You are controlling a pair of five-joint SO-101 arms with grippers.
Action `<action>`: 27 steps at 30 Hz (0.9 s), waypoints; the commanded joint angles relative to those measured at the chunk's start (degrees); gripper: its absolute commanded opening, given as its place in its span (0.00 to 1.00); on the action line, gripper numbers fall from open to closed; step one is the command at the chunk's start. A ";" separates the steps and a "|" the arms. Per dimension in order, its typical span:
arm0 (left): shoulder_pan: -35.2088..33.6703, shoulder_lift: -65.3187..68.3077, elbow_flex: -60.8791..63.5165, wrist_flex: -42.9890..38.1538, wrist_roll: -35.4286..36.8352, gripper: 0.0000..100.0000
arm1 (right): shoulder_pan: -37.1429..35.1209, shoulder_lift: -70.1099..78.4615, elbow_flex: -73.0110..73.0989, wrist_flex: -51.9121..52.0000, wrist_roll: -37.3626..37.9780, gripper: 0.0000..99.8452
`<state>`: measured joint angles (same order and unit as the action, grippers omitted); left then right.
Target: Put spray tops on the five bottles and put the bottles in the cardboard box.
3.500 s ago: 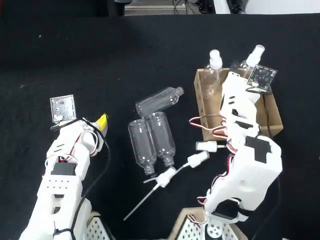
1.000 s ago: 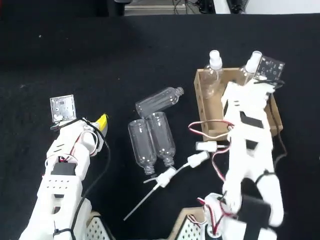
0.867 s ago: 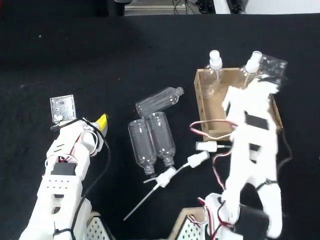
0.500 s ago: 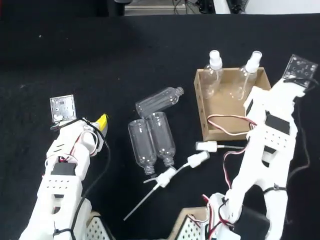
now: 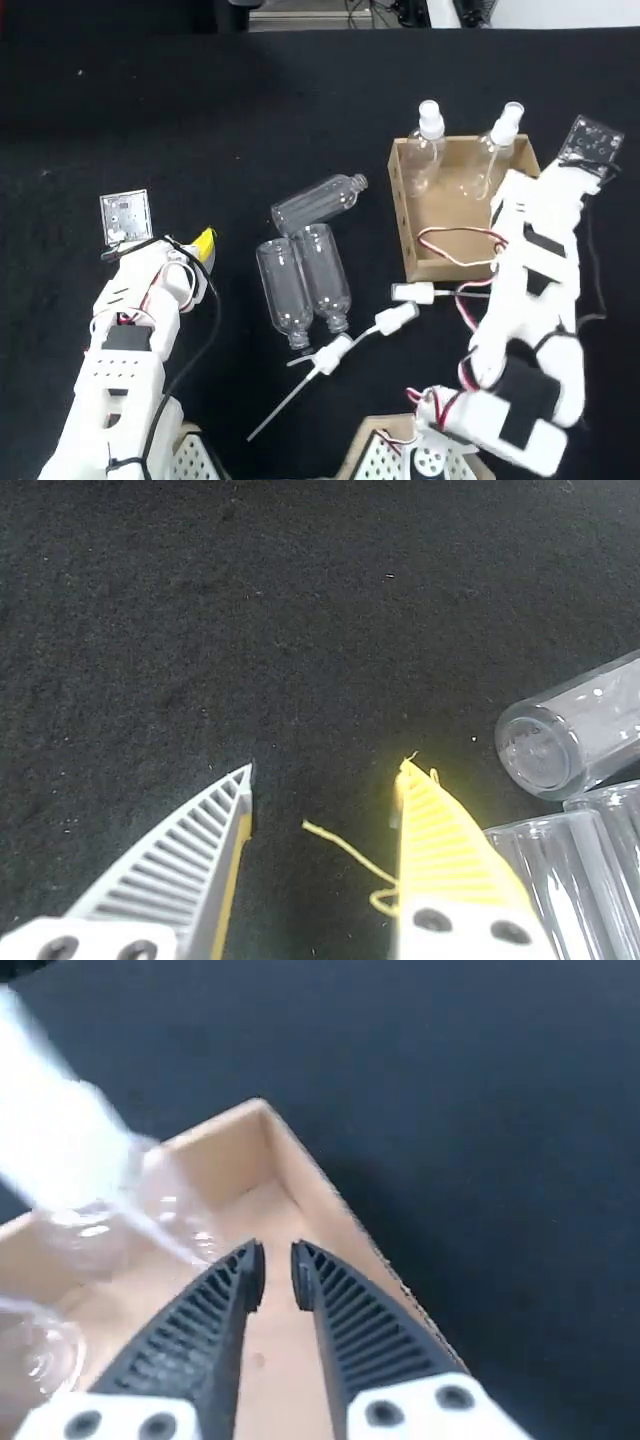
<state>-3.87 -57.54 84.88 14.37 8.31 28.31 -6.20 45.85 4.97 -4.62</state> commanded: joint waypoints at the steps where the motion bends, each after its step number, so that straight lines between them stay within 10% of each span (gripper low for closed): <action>1: -0.22 -0.62 -0.66 -1.23 0.53 0.21 | 1.49 2.33 -3.74 -4.22 -0.09 0.01; 27: -0.48 -0.53 -0.66 -1.23 0.53 0.21 | -3.96 16.92 -10.24 -9.67 -0.09 0.01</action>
<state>-3.87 -57.54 84.88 14.37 8.31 25.93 11.12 38.81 -3.12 -4.62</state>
